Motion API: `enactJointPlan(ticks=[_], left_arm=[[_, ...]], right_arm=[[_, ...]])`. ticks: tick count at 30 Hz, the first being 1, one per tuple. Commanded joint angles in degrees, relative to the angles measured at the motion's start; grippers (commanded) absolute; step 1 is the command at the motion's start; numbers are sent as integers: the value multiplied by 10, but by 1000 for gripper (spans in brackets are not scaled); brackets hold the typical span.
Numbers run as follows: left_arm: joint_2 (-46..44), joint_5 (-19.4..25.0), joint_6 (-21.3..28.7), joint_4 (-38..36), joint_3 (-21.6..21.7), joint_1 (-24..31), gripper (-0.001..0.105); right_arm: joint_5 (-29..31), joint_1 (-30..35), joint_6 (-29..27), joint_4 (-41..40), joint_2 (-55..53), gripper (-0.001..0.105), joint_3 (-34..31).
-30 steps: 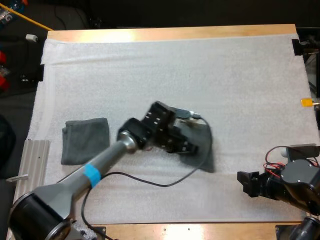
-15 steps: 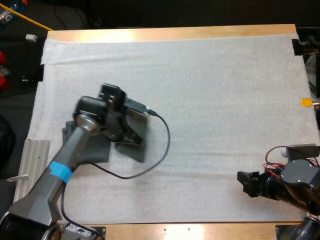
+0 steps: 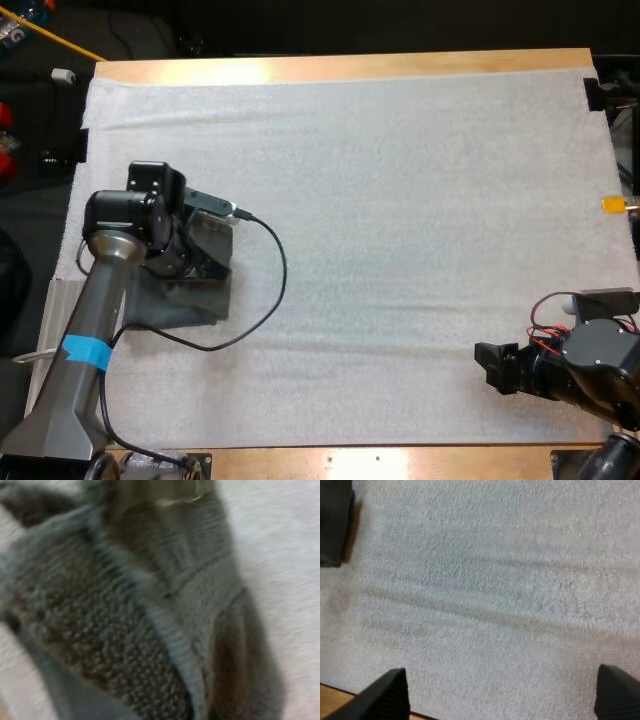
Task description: Pick towel from pile, fold and stack
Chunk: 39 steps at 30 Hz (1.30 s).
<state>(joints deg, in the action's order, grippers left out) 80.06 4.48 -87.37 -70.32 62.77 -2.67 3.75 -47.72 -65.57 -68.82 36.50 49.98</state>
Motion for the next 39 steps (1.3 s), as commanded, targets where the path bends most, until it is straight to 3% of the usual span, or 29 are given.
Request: enactJointPlan(ticks=[1,6,8,11,13,16,22,24,29,32,37,39], left_arm=[[-5,17,3,1,-6,7,0],[-5,18,3,18,-36,31,1],[-5,27,3,19,-41,34,6],[-5,69,3,26,-41,34,27],[-5,88,3,29,-41,34,48],[-5,117,3,32,-41,34,65],[-5,184,-24,32,-41,34,64],[-6,171,-27,32,-41,34,64],[-6,75,-39,31,-41,34,64],[-6,44,-38,36,-48,34,64],[-1,-44,-41,89,-87,58,64],[8,-45,-41,98,-98,68,64]], right_arm=[[4,0,-2,-4,-1,72,4],[4,0,-2,-4,-1,72,4],[0,0,-2,-3,-1,72,4],[-5,0,-2,7,-1,72,4],[-19,0,0,28,-1,72,4],[-39,0,3,68,-1,72,4],[-85,0,4,153,-1,72,4],[-89,0,4,162,-1,72,4],[-99,0,4,164,-1,72,4],[-120,0,2,164,-1,72,4],[-130,0,2,164,-1,72,4],[-130,0,2,164,-1,72,4]])
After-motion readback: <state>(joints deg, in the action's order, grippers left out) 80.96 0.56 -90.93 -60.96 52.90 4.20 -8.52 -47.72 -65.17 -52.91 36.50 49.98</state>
